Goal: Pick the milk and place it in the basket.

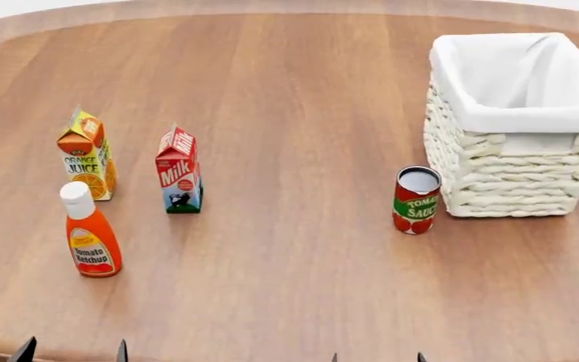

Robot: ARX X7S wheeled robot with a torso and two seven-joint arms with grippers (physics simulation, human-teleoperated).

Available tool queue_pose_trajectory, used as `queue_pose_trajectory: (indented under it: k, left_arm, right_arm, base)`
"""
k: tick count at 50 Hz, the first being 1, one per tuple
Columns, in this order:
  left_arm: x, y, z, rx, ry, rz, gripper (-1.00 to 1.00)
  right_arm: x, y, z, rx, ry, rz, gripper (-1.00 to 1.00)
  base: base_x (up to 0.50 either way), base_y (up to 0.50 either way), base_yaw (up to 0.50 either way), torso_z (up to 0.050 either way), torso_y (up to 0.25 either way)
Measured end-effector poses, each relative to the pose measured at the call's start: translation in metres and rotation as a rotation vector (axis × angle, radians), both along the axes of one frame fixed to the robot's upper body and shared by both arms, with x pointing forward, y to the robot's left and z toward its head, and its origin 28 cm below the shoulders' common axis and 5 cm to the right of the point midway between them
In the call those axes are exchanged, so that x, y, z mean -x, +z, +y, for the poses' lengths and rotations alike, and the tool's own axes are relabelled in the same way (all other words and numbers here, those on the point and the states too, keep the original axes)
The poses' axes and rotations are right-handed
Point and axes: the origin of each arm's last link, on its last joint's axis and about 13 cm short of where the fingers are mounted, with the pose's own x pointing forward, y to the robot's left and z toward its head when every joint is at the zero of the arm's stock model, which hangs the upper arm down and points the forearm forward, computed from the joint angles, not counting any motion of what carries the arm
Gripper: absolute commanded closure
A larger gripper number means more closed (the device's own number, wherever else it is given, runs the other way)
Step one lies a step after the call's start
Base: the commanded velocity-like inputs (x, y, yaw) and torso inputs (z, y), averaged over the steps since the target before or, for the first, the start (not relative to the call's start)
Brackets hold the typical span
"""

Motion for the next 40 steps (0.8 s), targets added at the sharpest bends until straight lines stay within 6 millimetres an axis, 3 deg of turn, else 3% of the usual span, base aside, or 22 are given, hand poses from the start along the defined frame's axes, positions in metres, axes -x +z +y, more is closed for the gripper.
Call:
queue_pose_trajectory:
  k: [7, 12, 29, 40]
  left_arm:
    - [-0.001, 0.003, 0.000, -0.001, 0.003, 0.001, -1.00]
    - [-0.005, 0.020, -0.002, -0.007, 0.003, -0.002, -1.00]
    - [-0.033, 0.124, -0.002, 0.029, -0.006, -0.095, -1.00]
    - [-0.034, 0.153, -0.002, 0.036, -0.008, -0.142, -1.00]
  right_arm:
    - [-0.001, 0.002, 0.000, 0.000, -0.004, 0.006, -1.00]
    - [-0.003, 0.016, -0.002, 0.008, -0.010, -0.001, -1.00]
    - [-0.019, 0.121, -0.015, 0.052, -0.008, -0.087, -1.00]
    - [-0.015, 0.153, -0.018, 0.081, 0.010, -0.125, -1.00]
  base:
    - [0.00, 0.00, 0.00, 0.000, 0.000]
    - [0.00, 0.00, 0.00, 0.000, 0.000]
    - [0.00, 0.00, 0.00, 0.000, 0.000]
    - [0.50, 0.00, 0.00, 0.000, 0.000]
